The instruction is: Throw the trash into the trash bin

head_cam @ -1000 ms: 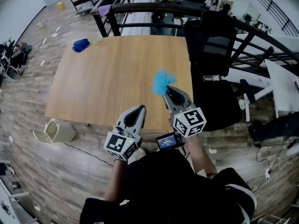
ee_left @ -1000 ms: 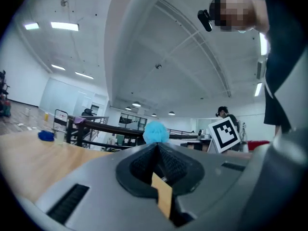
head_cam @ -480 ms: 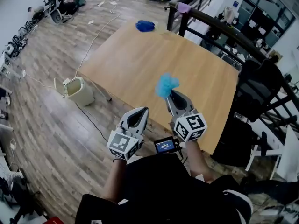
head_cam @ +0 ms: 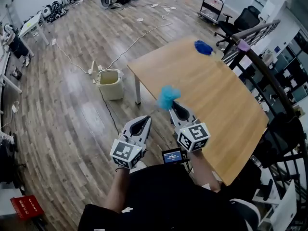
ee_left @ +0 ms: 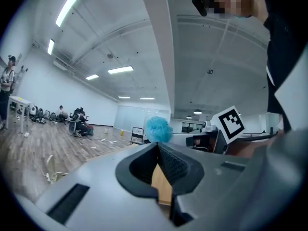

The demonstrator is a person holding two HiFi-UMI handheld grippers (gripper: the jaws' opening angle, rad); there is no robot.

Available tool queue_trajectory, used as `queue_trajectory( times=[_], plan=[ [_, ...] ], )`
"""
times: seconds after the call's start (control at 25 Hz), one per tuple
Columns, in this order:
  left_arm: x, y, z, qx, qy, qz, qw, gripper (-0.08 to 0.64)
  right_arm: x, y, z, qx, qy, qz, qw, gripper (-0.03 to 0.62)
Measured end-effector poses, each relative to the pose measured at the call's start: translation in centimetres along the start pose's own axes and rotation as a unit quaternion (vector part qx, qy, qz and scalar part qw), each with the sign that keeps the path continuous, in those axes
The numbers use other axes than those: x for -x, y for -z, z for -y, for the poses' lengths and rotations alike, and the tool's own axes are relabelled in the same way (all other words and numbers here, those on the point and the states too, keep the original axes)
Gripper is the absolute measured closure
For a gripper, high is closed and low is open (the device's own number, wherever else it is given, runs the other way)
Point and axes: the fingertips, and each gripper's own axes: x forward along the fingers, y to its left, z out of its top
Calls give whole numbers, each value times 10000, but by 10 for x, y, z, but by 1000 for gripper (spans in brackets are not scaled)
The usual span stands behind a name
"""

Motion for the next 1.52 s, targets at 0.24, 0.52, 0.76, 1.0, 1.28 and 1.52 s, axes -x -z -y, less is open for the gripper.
queue_trajectory(
  times=[0.24, 0.52, 0.76, 1.0, 1.28, 1.52],
  plan=[
    [77, 36, -100, 165, -758, 10, 9970, 552, -93, 57, -105, 19, -808, -290, 9963, 558],
    [94, 18, -185, 391, -1441, 42, 9888, 552, -174, 33, -137, 139, -1373, -534, 9890, 558],
    [79, 17, -269, 529, -1853, -189, 9811, 552, -270, 27, -140, -42, -1596, -464, 9861, 558],
    [27, -8, -360, 351, -1919, -280, 9804, 552, -370, 15, -111, -159, -1711, -485, 9839, 558],
    [-35, -34, -434, 109, -1972, -368, 9796, 552, -461, -7, -48, -568, -1595, -291, 9851, 558],
    [-44, -24, -494, 268, -2211, -800, 9716, 552, -524, 5, -46, -900, -1695, -479, 9802, 558]
  ],
)
